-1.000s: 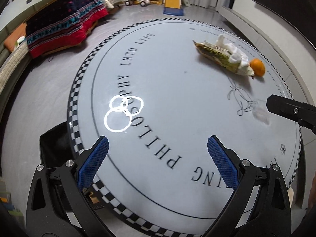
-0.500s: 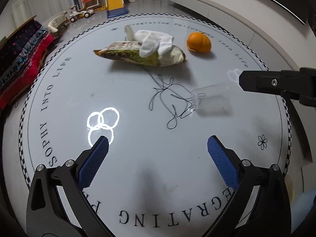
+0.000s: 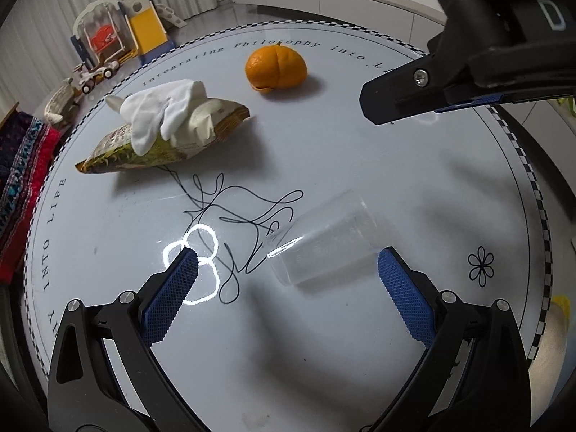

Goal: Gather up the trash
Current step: 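Move both tools back over the remaining trash on the table, then grasp the orange with the right tool while the left tool grasps the clear plastic cup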

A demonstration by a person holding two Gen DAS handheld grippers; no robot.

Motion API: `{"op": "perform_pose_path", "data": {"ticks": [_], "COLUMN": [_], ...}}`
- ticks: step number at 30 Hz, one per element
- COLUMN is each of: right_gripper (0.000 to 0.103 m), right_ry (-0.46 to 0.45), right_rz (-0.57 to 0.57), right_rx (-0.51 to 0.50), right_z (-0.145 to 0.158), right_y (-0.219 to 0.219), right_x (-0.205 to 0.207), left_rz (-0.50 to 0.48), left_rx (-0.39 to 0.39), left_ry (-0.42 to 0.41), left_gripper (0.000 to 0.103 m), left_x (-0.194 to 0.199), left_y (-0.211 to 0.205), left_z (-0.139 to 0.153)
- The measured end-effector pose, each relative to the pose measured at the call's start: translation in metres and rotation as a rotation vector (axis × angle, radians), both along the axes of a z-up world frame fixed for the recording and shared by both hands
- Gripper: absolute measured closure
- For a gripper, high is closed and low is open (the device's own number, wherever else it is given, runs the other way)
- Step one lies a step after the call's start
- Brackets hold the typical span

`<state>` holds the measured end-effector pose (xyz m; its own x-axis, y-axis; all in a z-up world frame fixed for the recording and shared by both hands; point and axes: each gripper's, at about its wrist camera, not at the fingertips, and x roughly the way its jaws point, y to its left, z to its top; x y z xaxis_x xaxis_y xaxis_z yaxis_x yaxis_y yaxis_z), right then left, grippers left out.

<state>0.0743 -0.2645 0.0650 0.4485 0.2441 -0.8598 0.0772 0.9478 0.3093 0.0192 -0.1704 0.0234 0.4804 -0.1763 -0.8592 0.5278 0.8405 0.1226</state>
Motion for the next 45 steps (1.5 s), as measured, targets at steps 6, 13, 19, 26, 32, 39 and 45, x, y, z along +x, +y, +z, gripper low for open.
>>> {"op": "perform_pose_path", "data": {"ticks": [6,13,19,26,32,39,45], "right_gripper": [0.038,0.038,0.038,0.038,0.036,0.056,0.060], "right_ry": [0.016,0.024,0.030,0.041,0.059,0.053,0.034], "right_rz": [-0.017,-0.025,-0.035,-0.029,-0.018,-0.001,-0.003], "right_rx": [0.004,-0.013,0.013,0.017,-0.048,-0.099,-0.077], "right_z": [-0.008,-0.013,-0.017,-0.024,-0.038,-0.031,-0.012], "right_y": [-0.012,-0.017,-0.022,-0.010,0.007,0.011,0.010], "right_x": [0.021,0.054,0.088,0.132,0.153,0.140,0.108], "left_rz": [-0.058,-0.097,-0.124,-0.058,-0.033,0.002,0.031], "left_rx": [-0.012,-0.070,-0.083,-0.117,-0.122,-0.131,-0.150], "left_ry": [-0.003,0.029,0.028,0.053,0.047,0.051,0.034], "left_gripper": [0.010,0.037,0.037,0.037,0.037,0.037,0.037], "left_x": [0.023,0.044,0.048,0.057,0.059,0.058,0.052], "left_y": [-0.013,-0.013,-0.011,0.009,0.023,0.037,0.053], "left_z": [-0.005,-0.010,-0.009,-0.005,-0.002,-0.002,0.012]}}
